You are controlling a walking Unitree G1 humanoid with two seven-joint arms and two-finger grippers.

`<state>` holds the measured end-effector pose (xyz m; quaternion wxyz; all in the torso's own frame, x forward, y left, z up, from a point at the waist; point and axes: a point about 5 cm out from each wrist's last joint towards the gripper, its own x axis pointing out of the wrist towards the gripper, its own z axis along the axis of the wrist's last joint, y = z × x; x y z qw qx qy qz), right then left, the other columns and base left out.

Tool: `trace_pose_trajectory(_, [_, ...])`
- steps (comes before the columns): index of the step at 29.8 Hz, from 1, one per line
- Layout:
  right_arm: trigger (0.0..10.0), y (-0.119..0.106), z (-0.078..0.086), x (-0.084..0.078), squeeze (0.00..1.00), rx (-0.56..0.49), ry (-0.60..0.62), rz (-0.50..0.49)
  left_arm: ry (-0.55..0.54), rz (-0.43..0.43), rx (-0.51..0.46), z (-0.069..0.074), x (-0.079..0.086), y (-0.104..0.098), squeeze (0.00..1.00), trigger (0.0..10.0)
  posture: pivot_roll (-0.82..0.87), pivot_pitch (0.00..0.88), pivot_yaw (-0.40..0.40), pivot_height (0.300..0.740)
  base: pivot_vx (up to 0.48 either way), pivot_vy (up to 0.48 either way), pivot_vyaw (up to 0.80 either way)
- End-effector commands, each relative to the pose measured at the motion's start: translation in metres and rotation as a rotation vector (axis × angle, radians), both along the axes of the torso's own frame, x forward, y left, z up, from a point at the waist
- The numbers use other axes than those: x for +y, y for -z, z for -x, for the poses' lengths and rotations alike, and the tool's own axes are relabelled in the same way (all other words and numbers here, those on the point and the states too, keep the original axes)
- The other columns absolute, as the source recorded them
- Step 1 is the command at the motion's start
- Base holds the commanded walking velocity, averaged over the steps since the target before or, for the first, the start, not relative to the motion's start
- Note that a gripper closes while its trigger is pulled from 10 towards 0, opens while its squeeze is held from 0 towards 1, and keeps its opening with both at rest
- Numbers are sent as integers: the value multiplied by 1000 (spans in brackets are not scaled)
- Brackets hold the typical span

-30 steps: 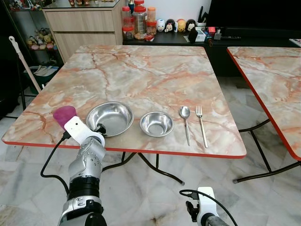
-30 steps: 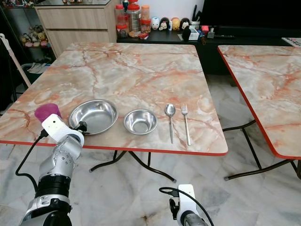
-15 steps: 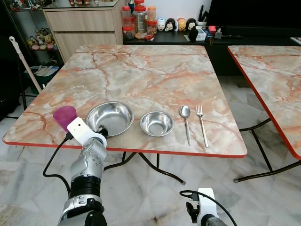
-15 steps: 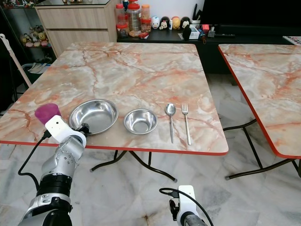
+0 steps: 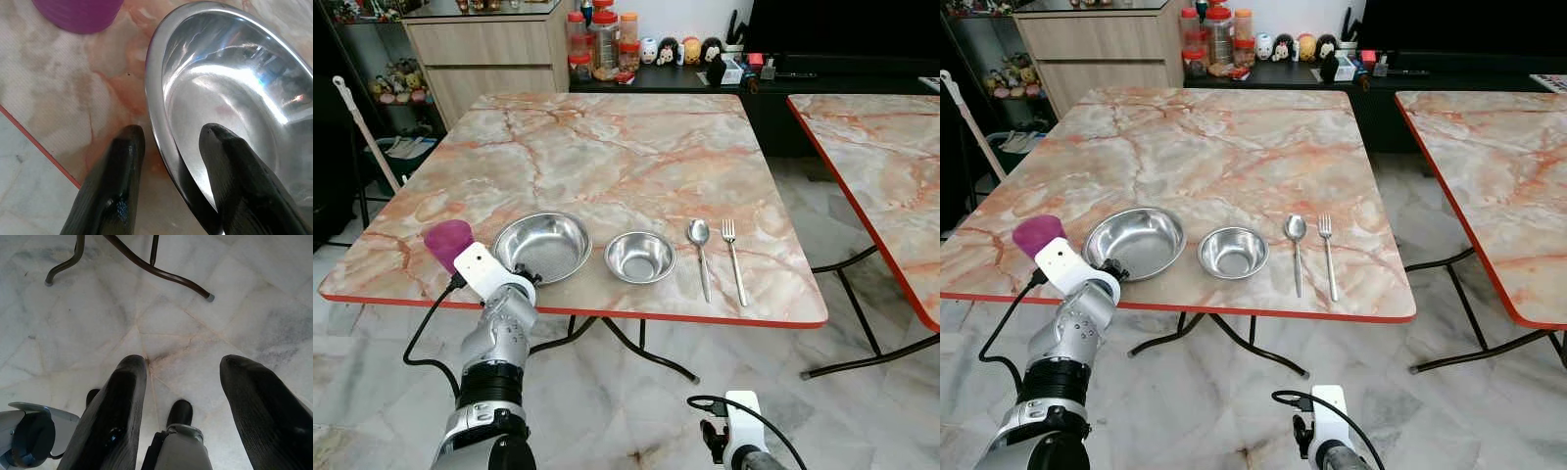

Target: Setting the table

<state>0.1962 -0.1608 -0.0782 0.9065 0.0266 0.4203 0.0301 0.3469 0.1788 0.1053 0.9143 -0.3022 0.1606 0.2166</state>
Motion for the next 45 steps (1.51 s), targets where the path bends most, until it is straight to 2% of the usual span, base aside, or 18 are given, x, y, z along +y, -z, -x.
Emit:
trace_pose_trajectory(1, [10000,-1,-2,1,0,-10,14,-10,5,-15,9,-3,0,-4,0,0,61,0,25,719,0,0,0])
trace_pose_trajectory(12, [10000,-3,-6,5,0,-19,11,-17,18,-22,22,-4,0,-6,0,0,71,0,29,719,0,0,0])
trace_pose_trajectory(25, [10000,-4,-7,8,0,-21,11,-21,-23,-46,17,-2,2,-9,0,0,74,0,34,719,0,0,0])
trace_pose_trajectory(29, [10000,-4,-8,9,0,-22,7,-22,-58,-47,-28,-2,5,-15,0,0,78,0,31,719,0,0,0])
trace_pose_trajectory(32, [10000,-5,-10,10,0,-25,5,-24,-82,41,-192,-5,4,-30,0,0,78,0,30,719,0,0,0])
trace_pose_trajectory(33, [10000,-5,-10,10,0,-26,4,-24,-79,45,-235,-5,4,-35,0,549,79,0,29,719,0,0,0])
trace_pose_trajectory(34, [10000,-5,-10,9,0,-27,3,-23,-72,81,-320,-6,2,-44,0,2078,79,0,29,719,0,0,0])
trace_pose_trajectory(38, [10000,-5,-10,9,0,-27,3,-23,-71,95,-346,-6,1,-47,0,2078,79,0,29,719,0,0,0])
trace_pose_trajectory(39, [10000,-5,-10,9,0,-27,2,-23,-45,111,-382,-7,-3,-52,0,10000,82,0,25,719,0,0,0])
trace_pose_trajectory(41, [10000,-5,-10,9,0,-26,0,-21,10,129,-458,-8,-10,-61,0,10000,83,0,24,719,0,0,0])
trace_pose_trajectory(45, [10000,-5,-10,8,0,-25,-1,-20,44,105,-488,-8,-15,-63,0,10000,81,0,23,719,0,0,0])
